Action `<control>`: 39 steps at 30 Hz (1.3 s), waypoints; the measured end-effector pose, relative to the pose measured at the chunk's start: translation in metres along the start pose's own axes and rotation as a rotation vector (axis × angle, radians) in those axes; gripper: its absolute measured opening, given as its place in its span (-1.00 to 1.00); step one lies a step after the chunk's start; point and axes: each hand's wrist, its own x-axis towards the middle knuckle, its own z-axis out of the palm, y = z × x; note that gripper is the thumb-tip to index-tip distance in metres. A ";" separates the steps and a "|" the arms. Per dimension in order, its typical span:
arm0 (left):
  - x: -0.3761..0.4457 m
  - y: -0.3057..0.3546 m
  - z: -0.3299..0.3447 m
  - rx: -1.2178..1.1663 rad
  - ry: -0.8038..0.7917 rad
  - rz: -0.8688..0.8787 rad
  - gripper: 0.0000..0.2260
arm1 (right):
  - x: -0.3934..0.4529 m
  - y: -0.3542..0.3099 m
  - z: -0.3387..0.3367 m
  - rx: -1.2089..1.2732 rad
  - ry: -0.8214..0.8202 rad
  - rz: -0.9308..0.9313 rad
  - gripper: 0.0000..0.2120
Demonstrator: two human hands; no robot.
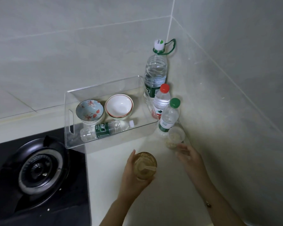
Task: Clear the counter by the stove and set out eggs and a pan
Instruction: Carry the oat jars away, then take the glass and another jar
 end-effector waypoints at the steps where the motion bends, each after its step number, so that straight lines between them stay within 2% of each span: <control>1: 0.000 0.000 0.000 -0.014 0.012 -0.016 -0.07 | 0.005 -0.003 0.001 -0.048 0.015 -0.067 -0.72; 5: 0.005 0.006 0.000 -0.038 0.050 -0.035 -0.21 | 0.029 0.000 0.004 -0.333 0.095 -0.310 -0.64; 8: 0.004 0.012 -0.005 -0.077 0.076 -0.036 -0.22 | 0.046 0.013 0.007 -0.476 0.051 -0.353 -0.47; 12: -0.005 0.021 -0.019 -0.143 0.111 -0.025 -0.19 | 0.056 0.022 0.014 -0.433 -0.002 -0.340 -0.35; 15: -0.008 0.029 -0.030 -0.227 0.128 -0.048 -0.17 | 0.055 0.027 0.015 -0.420 0.024 -0.324 -0.30; 19: -0.007 0.036 -0.040 -0.354 0.155 -0.112 -0.17 | 0.044 0.031 0.027 -0.432 0.069 -0.326 -0.34; 24: -0.011 0.041 -0.049 -0.364 0.188 -0.112 -0.20 | 0.036 0.034 0.040 -0.413 0.126 -0.310 -0.33; 29: -0.025 0.054 -0.054 -0.377 0.242 -0.092 -0.18 | 0.031 0.031 0.044 -0.240 0.121 -0.158 -0.34; 36: -0.043 0.066 -0.061 -0.391 0.289 -0.064 -0.16 | 0.011 0.015 0.036 0.291 0.015 0.060 -0.49; 39: -0.052 0.072 -0.064 -0.412 0.292 -0.050 -0.19 | 0.006 0.003 0.022 0.482 -0.178 0.233 -0.47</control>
